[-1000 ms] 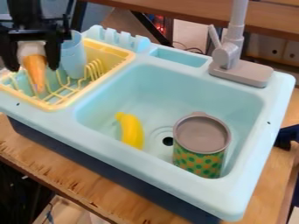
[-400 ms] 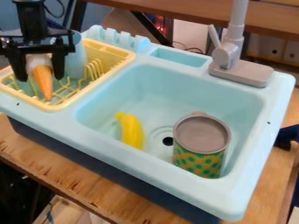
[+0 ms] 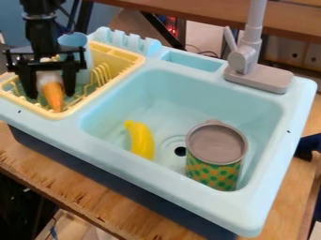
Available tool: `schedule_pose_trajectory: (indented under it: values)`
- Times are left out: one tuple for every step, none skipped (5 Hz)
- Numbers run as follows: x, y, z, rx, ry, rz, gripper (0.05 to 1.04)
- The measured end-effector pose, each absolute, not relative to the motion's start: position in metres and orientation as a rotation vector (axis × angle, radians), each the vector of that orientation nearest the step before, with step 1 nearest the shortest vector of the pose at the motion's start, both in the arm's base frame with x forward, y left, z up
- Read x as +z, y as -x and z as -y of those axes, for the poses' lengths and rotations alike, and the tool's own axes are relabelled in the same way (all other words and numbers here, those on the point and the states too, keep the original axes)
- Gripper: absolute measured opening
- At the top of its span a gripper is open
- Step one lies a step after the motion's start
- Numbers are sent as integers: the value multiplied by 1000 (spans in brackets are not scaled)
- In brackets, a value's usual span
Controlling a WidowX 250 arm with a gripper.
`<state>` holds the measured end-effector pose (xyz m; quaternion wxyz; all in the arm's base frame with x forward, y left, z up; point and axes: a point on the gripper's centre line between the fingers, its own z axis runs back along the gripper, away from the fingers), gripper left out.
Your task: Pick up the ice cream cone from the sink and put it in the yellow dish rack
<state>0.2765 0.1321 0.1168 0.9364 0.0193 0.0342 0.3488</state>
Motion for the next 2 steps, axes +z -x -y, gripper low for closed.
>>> schedule_pose_trajectory:
  values:
    - [108,-279,-126,703,-4,-52,817]
    - [101,-281,-120,689,38,-35,817]
